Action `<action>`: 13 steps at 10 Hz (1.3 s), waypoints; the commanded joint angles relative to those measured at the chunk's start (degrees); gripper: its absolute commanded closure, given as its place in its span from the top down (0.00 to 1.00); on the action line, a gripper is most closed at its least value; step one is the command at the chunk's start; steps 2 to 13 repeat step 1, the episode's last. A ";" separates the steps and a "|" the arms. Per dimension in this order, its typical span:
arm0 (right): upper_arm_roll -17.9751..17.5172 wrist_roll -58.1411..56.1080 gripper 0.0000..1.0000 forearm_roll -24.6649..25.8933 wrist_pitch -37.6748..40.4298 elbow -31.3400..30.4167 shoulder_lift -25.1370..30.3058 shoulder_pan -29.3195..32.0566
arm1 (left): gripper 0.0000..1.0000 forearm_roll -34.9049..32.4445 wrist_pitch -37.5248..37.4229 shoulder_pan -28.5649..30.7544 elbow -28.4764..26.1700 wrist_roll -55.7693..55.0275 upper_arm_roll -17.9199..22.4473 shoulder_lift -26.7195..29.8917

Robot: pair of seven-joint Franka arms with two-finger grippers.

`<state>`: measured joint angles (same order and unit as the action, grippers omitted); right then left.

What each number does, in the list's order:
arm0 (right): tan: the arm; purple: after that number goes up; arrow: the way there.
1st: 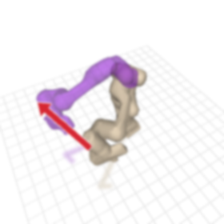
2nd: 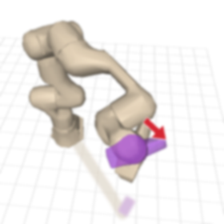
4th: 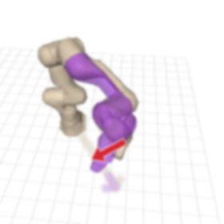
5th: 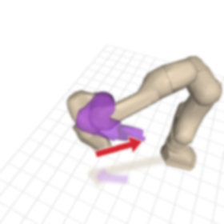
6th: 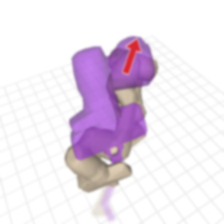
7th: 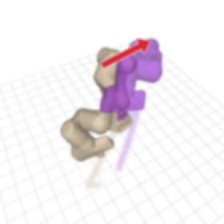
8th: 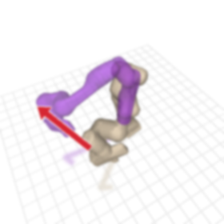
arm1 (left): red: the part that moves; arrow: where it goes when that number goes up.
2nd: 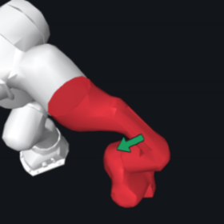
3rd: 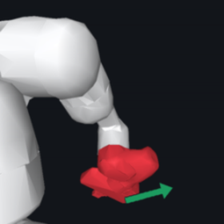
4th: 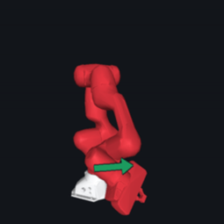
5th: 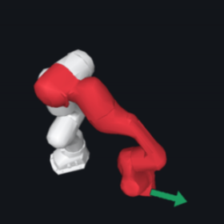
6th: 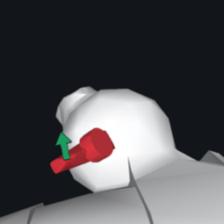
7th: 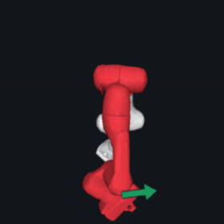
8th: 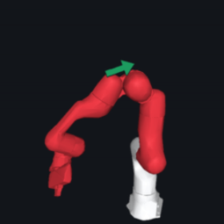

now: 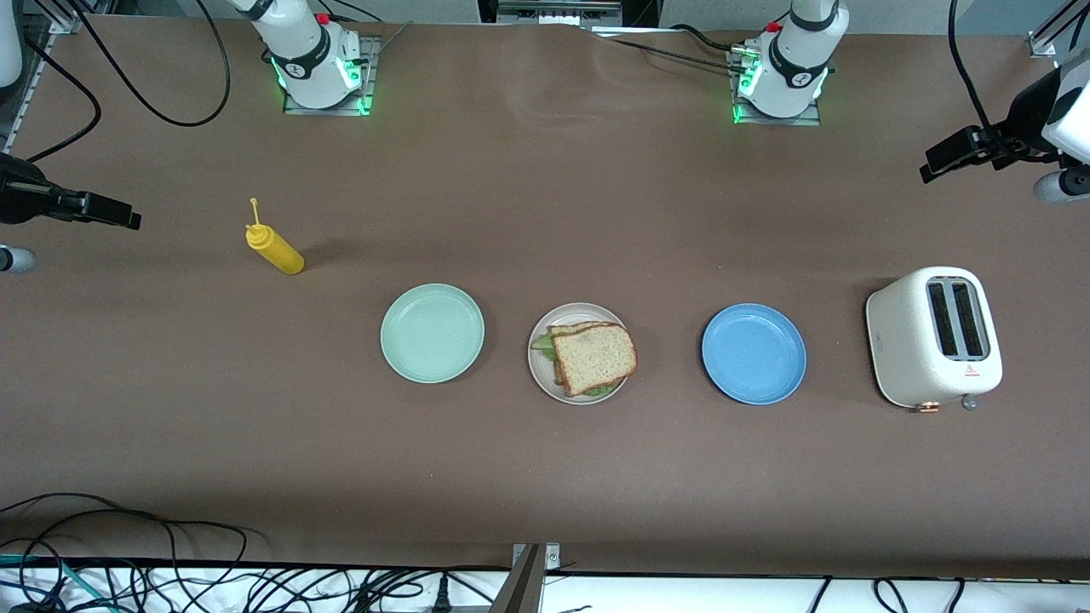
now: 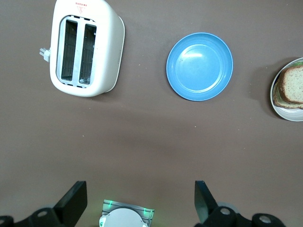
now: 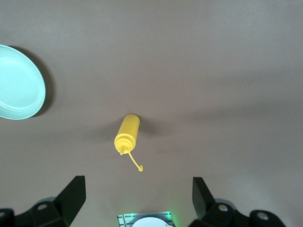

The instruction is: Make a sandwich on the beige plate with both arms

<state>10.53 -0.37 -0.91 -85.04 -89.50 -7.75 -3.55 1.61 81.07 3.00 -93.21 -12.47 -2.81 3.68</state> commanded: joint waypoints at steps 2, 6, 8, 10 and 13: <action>-0.16 -0.51 1.00 1.00 1.37 1.08 0.02 -0.05 | 1.00 1.12 -0.65 0.51 1.01 0.52 -0.01 -0.17; -0.16 -0.51 1.00 1.00 1.37 1.08 0.02 -0.05 | 1.00 1.12 -0.65 0.51 1.01 0.52 -0.01 -0.17; -0.16 -0.51 1.00 1.00 1.37 1.08 0.02 -0.05 | 1.00 1.12 -0.65 0.51 1.01 0.52 -0.01 -0.17; -0.16 -0.51 1.00 1.00 1.37 1.08 0.02 -0.05 | 1.00 1.12 -0.65 0.51 1.01 0.52 -0.01 -0.17; -0.16 -0.51 1.00 1.00 1.37 1.08 0.02 -0.05 | 1.00 1.12 -0.65 0.51 1.01 0.52 -0.01 -0.17</action>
